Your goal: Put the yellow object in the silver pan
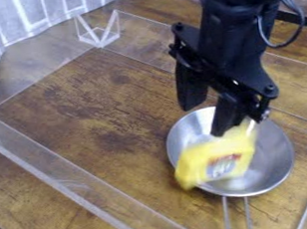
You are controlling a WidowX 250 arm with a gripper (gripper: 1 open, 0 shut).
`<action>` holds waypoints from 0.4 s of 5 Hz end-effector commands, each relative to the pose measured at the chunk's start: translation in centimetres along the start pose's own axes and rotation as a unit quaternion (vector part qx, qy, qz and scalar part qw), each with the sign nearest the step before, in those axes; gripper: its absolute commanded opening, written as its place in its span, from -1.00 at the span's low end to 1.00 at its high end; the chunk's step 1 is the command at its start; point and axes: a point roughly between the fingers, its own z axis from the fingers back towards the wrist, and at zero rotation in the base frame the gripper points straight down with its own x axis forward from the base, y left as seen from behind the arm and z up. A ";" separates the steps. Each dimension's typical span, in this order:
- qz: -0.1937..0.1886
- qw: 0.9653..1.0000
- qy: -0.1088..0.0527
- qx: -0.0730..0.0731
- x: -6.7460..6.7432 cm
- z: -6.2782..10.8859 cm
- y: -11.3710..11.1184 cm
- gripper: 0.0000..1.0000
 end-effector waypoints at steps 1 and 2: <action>-0.009 0.999 -0.037 -0.005 1.2 1.1 -1.0 1.00; -0.010 0.999 -0.038 -0.008 1.5 -0.2 -1.7 1.00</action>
